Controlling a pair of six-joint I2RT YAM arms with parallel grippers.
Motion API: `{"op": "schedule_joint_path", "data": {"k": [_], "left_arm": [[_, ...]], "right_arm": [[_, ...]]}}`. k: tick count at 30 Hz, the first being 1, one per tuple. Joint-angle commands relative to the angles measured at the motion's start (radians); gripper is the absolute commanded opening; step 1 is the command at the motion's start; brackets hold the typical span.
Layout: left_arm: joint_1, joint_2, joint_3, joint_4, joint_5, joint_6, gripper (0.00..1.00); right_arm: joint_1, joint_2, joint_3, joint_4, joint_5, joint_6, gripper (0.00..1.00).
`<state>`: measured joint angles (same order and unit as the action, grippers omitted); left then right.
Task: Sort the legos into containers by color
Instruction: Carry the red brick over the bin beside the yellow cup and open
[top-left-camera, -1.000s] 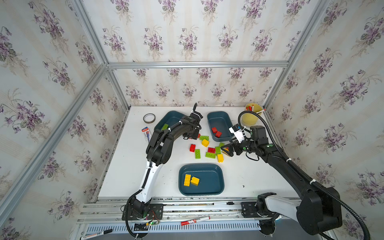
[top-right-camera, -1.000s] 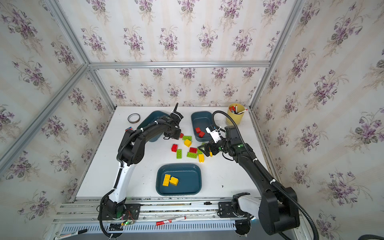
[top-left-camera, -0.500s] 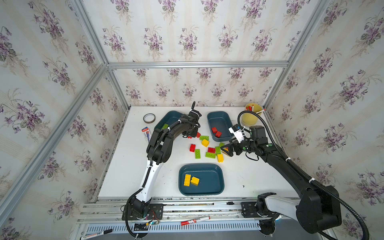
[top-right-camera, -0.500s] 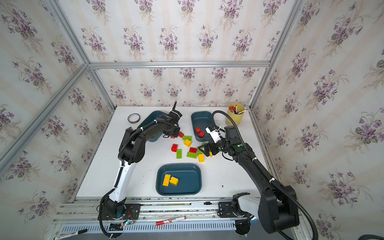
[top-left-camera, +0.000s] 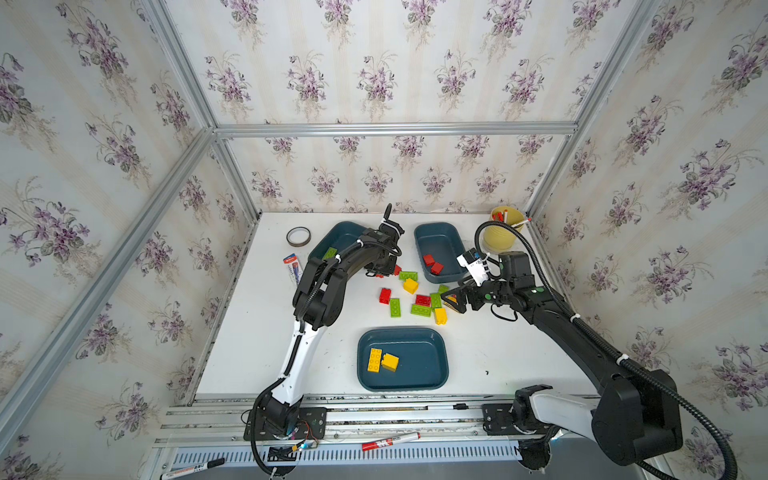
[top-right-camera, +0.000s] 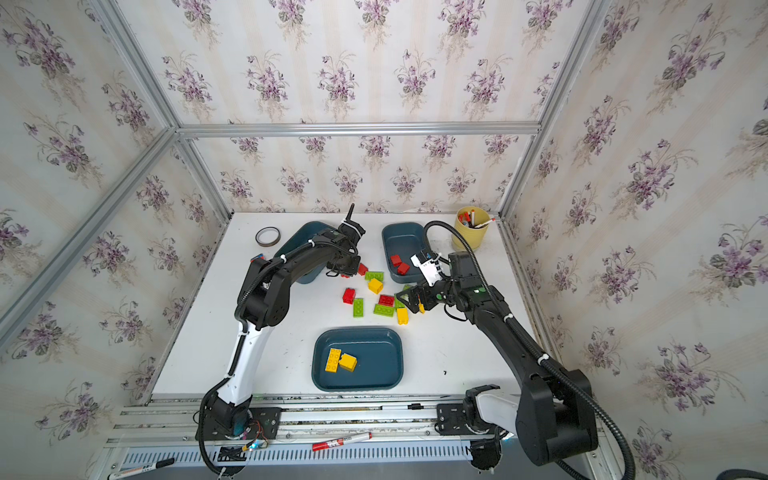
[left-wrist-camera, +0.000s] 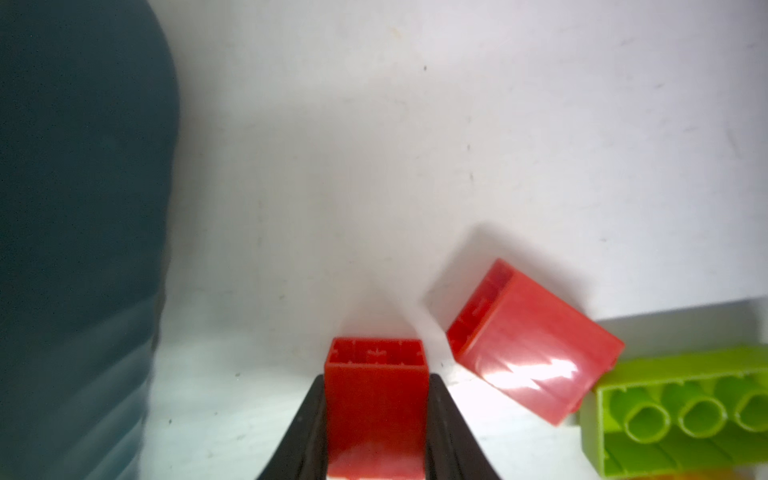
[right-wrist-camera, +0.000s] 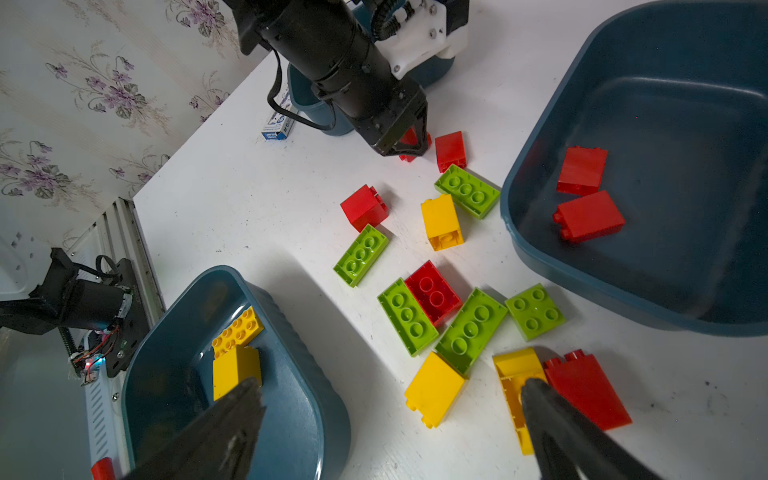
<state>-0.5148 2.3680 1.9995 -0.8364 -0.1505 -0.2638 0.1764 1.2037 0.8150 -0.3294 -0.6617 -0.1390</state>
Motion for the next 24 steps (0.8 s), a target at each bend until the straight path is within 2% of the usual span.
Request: {"op": "schedule_joint_path", "data": {"k": [1, 4, 10, 19, 24], "left_arm": [[0.002, -0.061, -0.001, -0.029, 0.012, 0.025, 0.28], [0.002, -0.125, 0.0, -0.05, 0.052, 0.026, 0.29], [-0.015, -0.19, 0.038, -0.052, 0.28, -0.043, 0.29], [-0.107, -0.041, 0.315, -0.041, 0.434, -0.124, 0.28], [-0.137, 0.011, 0.34, 0.032, 0.459, -0.168, 0.28]], "right_arm": [[0.0, -0.007, 0.001, 0.022, -0.015, -0.005, 1.0], [0.0, -0.009, 0.001, 0.03, -0.002, -0.001, 1.0], [-0.003, -0.007, 0.006, 0.061, 0.032, 0.012, 1.0], [-0.023, 0.003, 0.018, 0.077, 0.116, 0.038, 1.0], [-0.064, 0.006, 0.028, 0.065, 0.139, 0.056, 1.0]]}}
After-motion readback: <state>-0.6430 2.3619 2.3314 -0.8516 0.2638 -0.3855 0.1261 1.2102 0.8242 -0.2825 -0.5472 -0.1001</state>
